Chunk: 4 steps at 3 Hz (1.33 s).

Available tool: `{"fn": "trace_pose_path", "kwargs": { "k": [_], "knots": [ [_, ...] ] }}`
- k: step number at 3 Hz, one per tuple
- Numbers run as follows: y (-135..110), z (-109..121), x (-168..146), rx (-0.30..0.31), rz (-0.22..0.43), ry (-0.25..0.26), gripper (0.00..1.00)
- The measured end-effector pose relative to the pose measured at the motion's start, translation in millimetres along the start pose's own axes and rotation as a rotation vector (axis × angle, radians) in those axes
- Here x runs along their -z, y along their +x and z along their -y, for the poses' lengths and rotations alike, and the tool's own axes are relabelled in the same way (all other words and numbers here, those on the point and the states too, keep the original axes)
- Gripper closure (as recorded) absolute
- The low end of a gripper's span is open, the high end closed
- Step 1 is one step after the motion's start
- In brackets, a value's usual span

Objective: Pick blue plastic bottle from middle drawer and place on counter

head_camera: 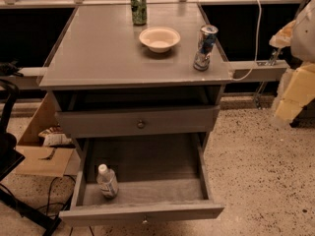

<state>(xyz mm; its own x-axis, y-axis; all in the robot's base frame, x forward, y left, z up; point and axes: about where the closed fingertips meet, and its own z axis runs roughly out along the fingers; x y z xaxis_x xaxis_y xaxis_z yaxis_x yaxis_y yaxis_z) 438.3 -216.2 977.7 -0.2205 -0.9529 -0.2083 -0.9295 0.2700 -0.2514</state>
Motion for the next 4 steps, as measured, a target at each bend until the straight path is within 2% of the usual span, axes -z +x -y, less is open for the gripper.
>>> {"fn": "trace_pose_path", "kwargs": {
  "k": [1,2,4],
  "knots": [
    [0.0,0.0,0.0,0.0,0.0,0.0,0.0],
    [4.4,-4.4,-14.8,-0.008,0.065,0.002,0.0],
    [27.5,-30.0,-83.4,-0.081,0.366,0.002,0.0]
  ]
}}
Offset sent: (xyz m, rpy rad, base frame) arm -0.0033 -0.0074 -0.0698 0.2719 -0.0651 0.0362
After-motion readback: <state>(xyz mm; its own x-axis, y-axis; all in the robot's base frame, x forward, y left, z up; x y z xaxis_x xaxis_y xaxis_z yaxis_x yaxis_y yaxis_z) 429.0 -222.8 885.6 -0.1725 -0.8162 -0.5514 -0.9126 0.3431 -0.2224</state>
